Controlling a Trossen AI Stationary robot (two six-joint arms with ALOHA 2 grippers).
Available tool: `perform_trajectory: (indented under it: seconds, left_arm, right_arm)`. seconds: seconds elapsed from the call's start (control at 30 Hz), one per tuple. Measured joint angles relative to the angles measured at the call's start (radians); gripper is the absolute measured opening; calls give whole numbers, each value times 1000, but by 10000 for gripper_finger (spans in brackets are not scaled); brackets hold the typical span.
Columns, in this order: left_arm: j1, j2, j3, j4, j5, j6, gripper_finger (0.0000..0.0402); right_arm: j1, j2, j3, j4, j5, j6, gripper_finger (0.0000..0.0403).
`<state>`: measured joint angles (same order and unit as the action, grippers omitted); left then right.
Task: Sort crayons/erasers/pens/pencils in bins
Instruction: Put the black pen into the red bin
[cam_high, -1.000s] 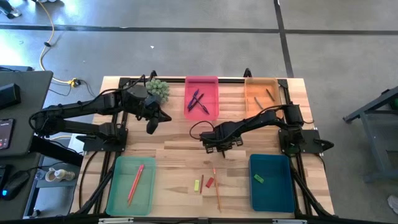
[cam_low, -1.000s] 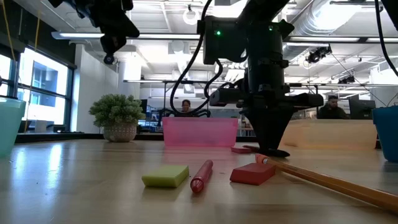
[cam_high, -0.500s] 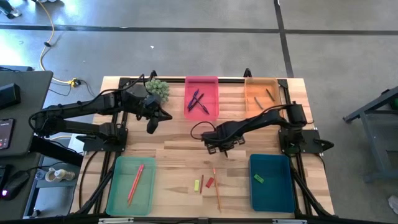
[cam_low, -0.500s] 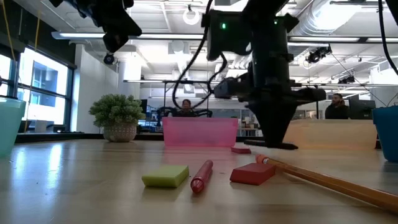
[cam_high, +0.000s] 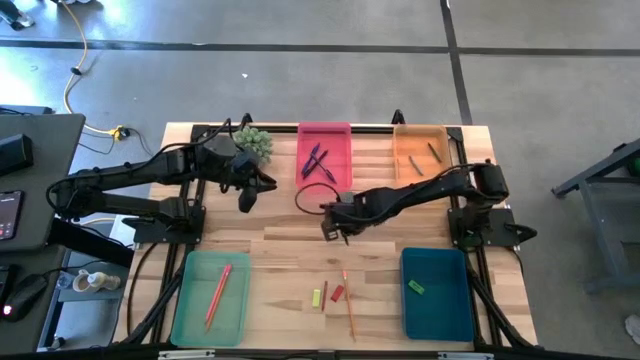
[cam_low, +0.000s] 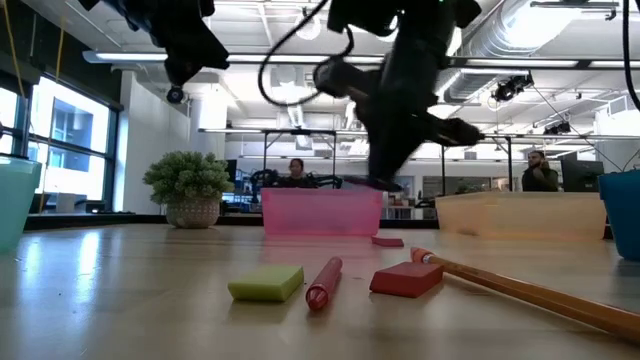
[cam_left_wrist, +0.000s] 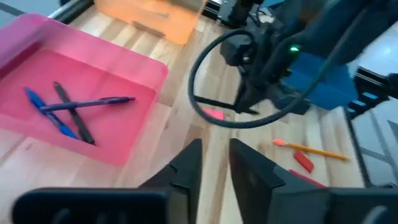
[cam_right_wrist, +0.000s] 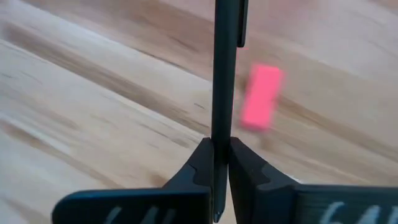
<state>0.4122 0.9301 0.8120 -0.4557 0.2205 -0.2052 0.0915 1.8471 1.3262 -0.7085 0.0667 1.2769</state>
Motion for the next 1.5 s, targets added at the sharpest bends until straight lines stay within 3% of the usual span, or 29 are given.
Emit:
perform_trajectory:
  seconds: [0.17,0.33,0.63,1.0,1.17,1.5]
  left_arm:
    - [0,1,0,-8,-97,0,118]
    - [0,1,0,-19,-178,29,138]
    - [0,1,0,-19,-342,82,134]
    - [0,1,0,-19,-527,61,129]
    - [18,1,0,-18,-618,18,129]
    - [95,29,0,-18,-626,-30,129]
  right_arm:
    - [-35,-40,0,119,63,-85,3]
    - [-100,-67,0,235,81,-218,3]
    - [-261,-76,1,412,73,-518,3]
    - [-431,-54,2,444,72,-906,3]
    - [-467,-11,1,437,14,-945,3]
    - [-478,66,1,421,-57,-942,3]
